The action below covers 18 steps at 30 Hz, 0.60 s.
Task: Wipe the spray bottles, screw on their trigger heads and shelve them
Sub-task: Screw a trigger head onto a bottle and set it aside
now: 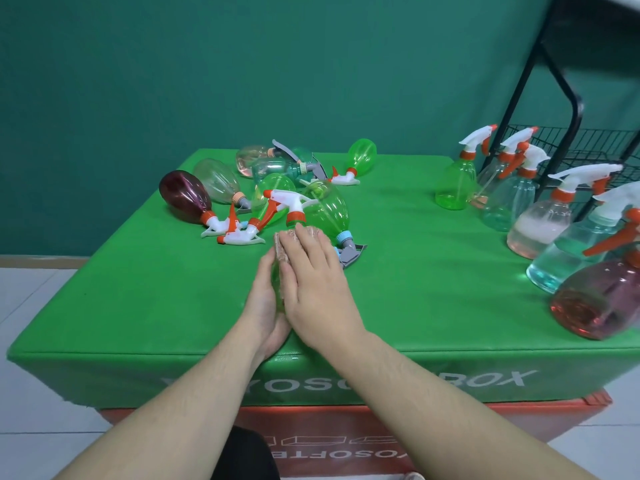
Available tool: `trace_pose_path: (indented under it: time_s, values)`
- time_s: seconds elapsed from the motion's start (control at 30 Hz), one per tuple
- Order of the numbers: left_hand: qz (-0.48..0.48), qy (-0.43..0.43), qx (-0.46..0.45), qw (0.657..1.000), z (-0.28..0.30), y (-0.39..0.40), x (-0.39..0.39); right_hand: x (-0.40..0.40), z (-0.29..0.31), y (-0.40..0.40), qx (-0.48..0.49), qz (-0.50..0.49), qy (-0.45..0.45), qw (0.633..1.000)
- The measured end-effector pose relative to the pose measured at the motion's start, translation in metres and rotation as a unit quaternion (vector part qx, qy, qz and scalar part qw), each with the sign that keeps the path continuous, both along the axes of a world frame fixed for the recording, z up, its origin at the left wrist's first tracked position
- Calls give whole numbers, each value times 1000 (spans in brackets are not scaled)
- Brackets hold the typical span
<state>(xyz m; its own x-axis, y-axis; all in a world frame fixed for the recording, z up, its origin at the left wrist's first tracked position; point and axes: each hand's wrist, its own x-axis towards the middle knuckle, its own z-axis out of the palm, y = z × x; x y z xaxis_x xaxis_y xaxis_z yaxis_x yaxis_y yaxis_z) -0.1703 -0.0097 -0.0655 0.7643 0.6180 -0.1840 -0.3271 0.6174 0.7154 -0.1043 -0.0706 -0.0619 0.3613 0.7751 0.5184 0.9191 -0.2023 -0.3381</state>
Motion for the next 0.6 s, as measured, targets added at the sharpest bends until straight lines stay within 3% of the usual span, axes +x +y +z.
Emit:
trace_pose_path:
  time_s: [0.27, 0.6]
  values:
    - [3, 20, -26, 999, 2, -2, -4, -12, -21, -32, -32, 36, -56, 997]
    - [-42, 27, -7, 999, -1, -1, -3, -24, -23, -39, 6, -5, -28, 1000]
